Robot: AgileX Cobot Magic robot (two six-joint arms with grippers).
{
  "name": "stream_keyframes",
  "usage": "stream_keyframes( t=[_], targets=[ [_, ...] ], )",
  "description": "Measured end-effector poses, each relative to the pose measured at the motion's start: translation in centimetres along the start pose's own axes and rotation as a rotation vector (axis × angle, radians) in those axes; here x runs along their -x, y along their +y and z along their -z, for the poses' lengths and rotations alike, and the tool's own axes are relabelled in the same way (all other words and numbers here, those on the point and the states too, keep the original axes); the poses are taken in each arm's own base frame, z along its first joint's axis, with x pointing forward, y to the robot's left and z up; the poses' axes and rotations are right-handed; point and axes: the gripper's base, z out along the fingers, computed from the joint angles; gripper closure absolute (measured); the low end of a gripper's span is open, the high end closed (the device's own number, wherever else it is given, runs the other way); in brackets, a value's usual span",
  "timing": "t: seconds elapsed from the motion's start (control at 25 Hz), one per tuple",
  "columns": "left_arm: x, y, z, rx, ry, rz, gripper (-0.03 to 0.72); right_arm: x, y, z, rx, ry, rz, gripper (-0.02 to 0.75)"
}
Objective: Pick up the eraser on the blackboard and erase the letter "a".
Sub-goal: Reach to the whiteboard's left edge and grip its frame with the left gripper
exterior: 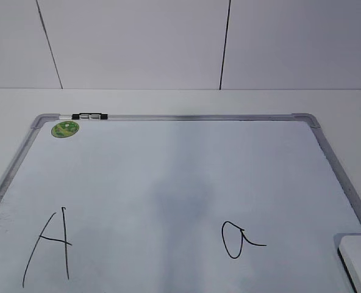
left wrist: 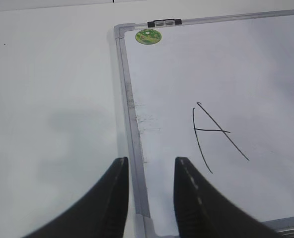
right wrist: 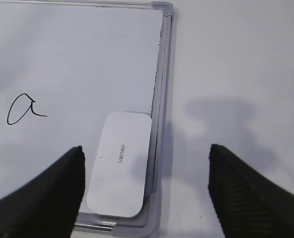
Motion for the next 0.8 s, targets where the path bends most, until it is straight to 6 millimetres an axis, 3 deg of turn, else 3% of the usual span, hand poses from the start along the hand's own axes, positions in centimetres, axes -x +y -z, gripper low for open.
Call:
stream_keyframes(
  t=[0.8],
  targets=[
    [-0.01,0.13,0.0,0.014,0.001,-0.007,0.453,0.19,-0.12,-0.01,-0.012,-0.009,0.004,0.136]
  ],
)
